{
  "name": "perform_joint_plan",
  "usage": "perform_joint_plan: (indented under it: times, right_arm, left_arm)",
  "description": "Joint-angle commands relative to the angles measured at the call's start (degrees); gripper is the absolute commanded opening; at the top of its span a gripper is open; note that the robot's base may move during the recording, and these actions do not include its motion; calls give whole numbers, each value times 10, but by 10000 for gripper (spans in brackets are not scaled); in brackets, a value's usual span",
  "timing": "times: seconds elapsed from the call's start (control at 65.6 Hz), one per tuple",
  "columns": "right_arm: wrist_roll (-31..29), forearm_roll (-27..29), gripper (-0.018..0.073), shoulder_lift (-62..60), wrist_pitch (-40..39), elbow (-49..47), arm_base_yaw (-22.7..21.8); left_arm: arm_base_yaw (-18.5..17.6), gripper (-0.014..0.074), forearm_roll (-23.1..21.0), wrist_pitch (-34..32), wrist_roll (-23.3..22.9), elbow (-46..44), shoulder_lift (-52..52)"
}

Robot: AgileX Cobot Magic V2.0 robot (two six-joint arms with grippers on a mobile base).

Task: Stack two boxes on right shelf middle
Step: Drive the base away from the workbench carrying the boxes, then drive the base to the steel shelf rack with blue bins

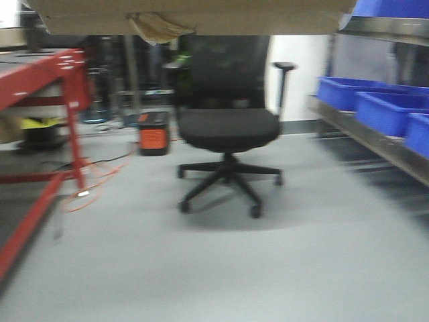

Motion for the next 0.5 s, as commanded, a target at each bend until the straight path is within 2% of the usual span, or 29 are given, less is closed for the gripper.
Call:
perform_joint_plan:
  times: [0.0, 0.488]
  right_arm:
    - [5, -31, -151, -9, -20, -9, -6]
    - [5, -31, -151, -9, -20, -9, -6]
  left_arm:
    - [2, -111, 25, -7, -4, -8, -8]
    - [2, -111, 45, -8, -4, -8, -8]
